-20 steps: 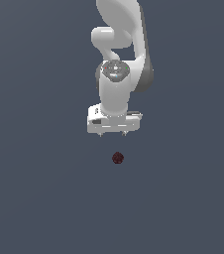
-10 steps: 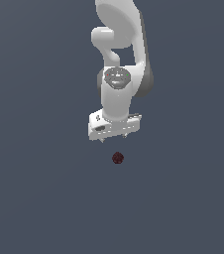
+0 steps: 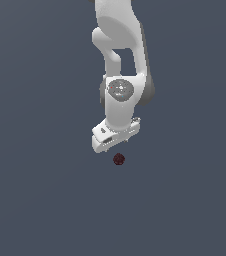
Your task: Pick up the object and move it to a goal position.
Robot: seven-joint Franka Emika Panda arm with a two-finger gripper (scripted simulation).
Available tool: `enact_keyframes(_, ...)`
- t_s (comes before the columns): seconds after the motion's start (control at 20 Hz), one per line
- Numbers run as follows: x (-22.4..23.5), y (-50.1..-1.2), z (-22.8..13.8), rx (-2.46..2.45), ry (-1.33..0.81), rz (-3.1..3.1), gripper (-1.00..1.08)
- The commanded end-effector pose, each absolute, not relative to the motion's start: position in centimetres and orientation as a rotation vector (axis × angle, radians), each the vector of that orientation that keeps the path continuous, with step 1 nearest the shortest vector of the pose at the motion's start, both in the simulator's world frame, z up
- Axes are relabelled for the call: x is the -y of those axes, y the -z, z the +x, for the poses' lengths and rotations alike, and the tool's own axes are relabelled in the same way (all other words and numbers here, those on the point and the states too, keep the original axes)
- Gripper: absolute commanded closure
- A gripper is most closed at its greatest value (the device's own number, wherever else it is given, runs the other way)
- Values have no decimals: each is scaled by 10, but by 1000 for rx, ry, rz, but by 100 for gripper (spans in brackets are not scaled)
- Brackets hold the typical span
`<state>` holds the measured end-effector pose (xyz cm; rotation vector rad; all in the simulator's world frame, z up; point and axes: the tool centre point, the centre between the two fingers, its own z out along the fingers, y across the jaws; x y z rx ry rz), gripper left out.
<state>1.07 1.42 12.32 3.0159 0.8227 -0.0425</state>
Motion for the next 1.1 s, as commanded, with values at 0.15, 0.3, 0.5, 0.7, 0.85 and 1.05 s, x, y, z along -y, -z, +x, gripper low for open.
enact_keyframes(0.15,-19,-108,18,-1064,32,2944,-92)
enact_keyframes(0.3,-21,-101,22,-1188,25,2899,-92)
enact_keyframes(0.5,-24,-92,27,-1323,16,2844,-92)
enact_keyframes(0.7,-26,-85,30,-1423,9,2798,-92)
enact_keyframes(0.85,-27,-82,31,-1475,4,2773,-92)
enact_keyframes(1.05,-28,-79,32,-1515,1,2752,-92)
